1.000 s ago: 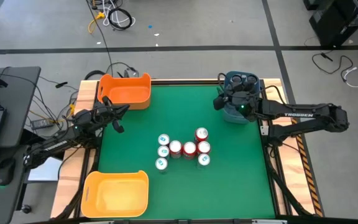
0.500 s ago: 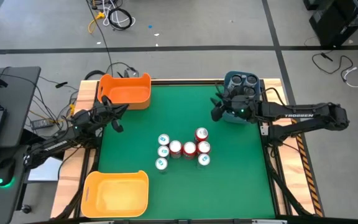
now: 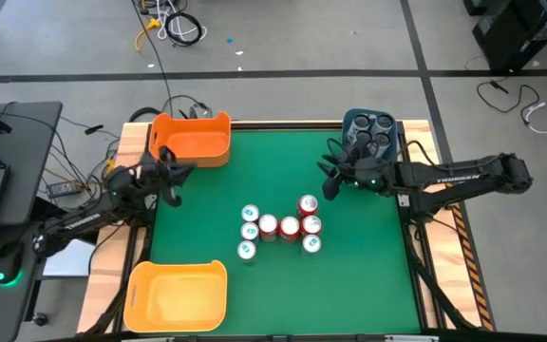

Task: Sort soda cans
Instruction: Move the orange bin to the top center of the table

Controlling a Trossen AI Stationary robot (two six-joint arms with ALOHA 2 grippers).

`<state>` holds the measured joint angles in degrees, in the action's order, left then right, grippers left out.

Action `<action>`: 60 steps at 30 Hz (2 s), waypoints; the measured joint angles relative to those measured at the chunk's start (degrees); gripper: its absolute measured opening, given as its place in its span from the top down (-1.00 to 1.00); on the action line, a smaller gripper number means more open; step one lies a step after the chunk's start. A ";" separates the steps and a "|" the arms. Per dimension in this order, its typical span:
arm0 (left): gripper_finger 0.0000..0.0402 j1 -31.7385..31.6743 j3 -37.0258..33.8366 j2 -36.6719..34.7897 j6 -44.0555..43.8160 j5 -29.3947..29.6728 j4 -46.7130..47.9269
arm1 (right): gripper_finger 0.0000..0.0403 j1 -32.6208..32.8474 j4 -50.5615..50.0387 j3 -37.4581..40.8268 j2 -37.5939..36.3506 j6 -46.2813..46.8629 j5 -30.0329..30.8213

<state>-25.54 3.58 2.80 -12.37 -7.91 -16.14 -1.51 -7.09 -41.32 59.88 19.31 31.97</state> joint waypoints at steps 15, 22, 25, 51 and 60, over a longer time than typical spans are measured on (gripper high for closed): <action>0.60 0.09 20.78 34.03 13.76 1.51 18.57 | 0.39 3.99 5.15 0.00 0.00 -2.58 -0.07; 0.19 0.09 31.20 48.22 20.94 12.30 28.52 | 0.39 4.42 5.10 0.00 0.00 -2.99 -0.05; 0.09 0.07 34.75 53.69 20.86 13.35 32.39 | 0.39 4.42 5.09 0.00 0.00 -3.02 -0.05; 0.69 -1.02 47.03 80.40 22.66 33.31 37.96 | 0.39 4.45 4.42 0.02 0.00 -3.43 -0.07; 0.96 2.51 46.88 80.27 30.49 29.17 38.01 | 0.39 4.45 4.35 0.02 0.00 -3.43 -0.10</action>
<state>-23.03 50.46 83.07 18.12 21.26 21.86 2.94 -2.74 -41.30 59.88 15.88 31.88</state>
